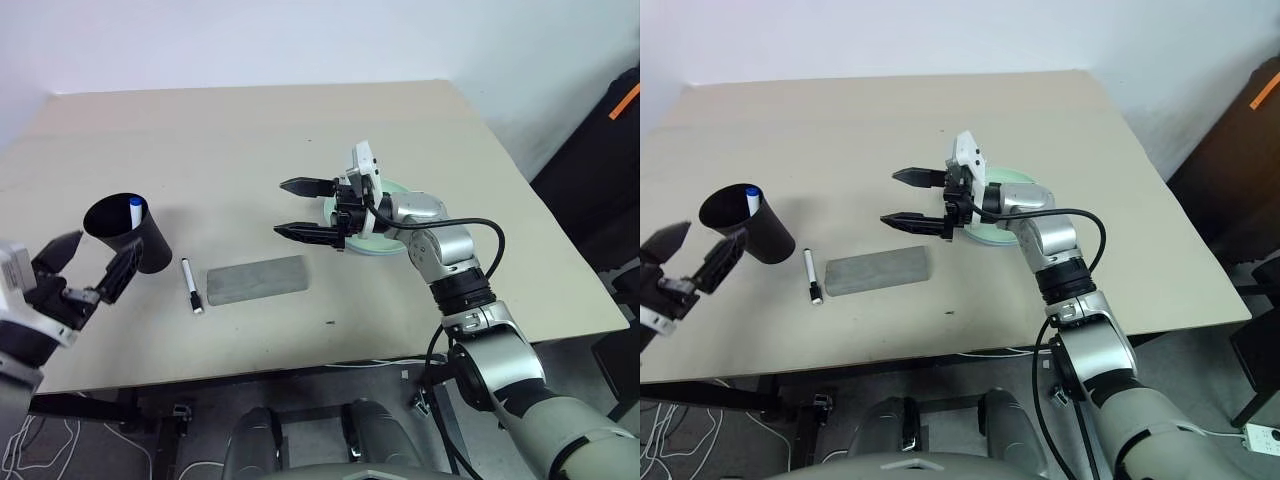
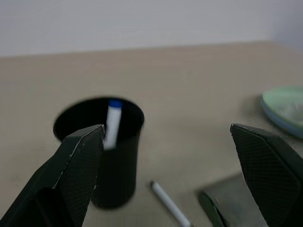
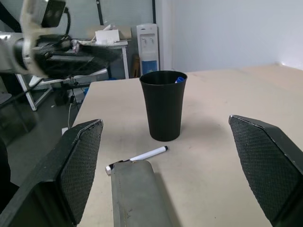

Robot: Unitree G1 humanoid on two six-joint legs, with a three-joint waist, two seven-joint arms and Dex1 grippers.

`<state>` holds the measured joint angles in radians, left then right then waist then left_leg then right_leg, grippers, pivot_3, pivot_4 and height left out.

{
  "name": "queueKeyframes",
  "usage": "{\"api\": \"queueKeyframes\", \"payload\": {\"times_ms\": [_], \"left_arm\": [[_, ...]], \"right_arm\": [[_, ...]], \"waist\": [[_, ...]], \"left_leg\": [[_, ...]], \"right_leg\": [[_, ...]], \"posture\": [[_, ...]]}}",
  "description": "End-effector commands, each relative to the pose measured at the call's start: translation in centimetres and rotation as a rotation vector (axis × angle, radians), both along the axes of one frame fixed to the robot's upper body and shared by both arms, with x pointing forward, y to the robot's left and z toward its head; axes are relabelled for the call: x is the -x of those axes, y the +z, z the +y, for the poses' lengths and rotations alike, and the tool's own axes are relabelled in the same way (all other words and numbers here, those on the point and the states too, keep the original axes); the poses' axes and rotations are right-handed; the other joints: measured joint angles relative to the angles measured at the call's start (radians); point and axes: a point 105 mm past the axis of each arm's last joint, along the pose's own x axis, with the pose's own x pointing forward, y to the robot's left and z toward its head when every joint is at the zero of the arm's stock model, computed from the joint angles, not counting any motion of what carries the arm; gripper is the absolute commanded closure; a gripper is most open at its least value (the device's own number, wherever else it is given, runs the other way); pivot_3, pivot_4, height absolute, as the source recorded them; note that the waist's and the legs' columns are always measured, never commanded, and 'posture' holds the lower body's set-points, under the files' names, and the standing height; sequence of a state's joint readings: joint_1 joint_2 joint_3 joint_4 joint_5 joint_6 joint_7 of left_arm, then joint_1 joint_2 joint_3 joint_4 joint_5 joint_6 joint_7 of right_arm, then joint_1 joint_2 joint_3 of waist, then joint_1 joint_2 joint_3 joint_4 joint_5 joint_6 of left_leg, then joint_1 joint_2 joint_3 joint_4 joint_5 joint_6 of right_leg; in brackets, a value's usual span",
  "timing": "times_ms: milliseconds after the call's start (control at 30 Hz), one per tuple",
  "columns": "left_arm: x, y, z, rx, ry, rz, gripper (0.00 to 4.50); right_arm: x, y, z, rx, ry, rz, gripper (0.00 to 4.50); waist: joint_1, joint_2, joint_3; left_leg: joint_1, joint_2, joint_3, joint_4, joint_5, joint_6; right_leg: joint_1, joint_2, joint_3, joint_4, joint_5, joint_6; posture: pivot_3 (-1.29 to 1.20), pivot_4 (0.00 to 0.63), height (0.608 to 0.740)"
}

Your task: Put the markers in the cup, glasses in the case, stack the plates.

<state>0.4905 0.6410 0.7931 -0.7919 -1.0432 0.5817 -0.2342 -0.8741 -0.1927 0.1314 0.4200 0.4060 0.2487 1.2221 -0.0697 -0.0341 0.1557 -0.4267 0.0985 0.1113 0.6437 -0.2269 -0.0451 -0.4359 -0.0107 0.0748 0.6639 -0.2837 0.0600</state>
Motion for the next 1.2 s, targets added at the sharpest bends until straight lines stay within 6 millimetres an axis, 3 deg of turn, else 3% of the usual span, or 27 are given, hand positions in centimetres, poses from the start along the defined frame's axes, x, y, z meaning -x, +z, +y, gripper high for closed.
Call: {"api": "queueKeyframes", "payload": {"times_ms": [33,233,633,867,1133,1200], "left_arm": [[0.8,-1.3,-1.1,0.043,0.001,0.084,0.03],[-1.4,-4.1,-0.4,0.047,0.134,0.209,0.03],[-6.1,-8.0,-1.7,0.046,0.245,0.406,0.03],[-7.2,-9.0,-1.9,0.015,0.305,0.513,0.03],[-7.0,-10.2,-2.0,0.010,0.324,0.646,0.03],[-6.8,-10.1,-1.9,0.018,0.323,0.663,0.40]], "right_arm": [[-0.2,1.6,-0.3,-0.030,0.000,-0.058,0.00],[-0.7,1.7,-0.5,-0.020,-0.029,-0.074,0.00],[-1.8,2.1,-1.5,-0.012,-0.126,-0.103,0.00],[-2.2,2.2,-1.9,-0.009,-0.163,-0.101,0.00],[-2.3,1.8,-2.4,0.004,-0.191,-0.100,0.00],[-2.5,1.6,-2.4,0.011,-0.199,-0.105,0.00]], "waist": [[-0.002,0.000,0.000],[-0.001,0.001,0.003],[0.000,0.001,0.004],[0.001,0.001,0.004],[0.001,0.001,0.004],[0.001,0.001,0.004]], "left_leg": [[0.000,0.000,-0.001,0.000,0.000,0.000],[0.000,-0.002,-0.003,0.001,-0.001,-0.002],[-0.002,-0.002,-0.001,0.000,0.000,0.000],[-0.002,-0.003,0.000,0.002,0.000,0.001],[-0.001,-0.004,-0.001,0.003,0.000,0.001],[0.000,-0.004,-0.001,0.002,0.000,0.001]], "right_leg": [[0.000,0.000,0.000,0.000,0.000,0.000],[-0.004,-0.001,0.002,0.000,0.000,-0.001],[-0.002,0.002,0.003,-0.001,0.001,-0.001],[-0.001,0.002,0.003,0.000,0.001,0.000],[0.001,0.002,0.002,0.000,0.002,0.002],[0.001,0.002,0.002,0.001,0.002,0.002]], "posture": [[0.00,0.150,0.726],[0.00,0.150,0.726],[0.00,0.150,0.726],[0.00,0.150,0.726],[0.00,0.150,0.726],[0.00,0.150,0.726]]}}
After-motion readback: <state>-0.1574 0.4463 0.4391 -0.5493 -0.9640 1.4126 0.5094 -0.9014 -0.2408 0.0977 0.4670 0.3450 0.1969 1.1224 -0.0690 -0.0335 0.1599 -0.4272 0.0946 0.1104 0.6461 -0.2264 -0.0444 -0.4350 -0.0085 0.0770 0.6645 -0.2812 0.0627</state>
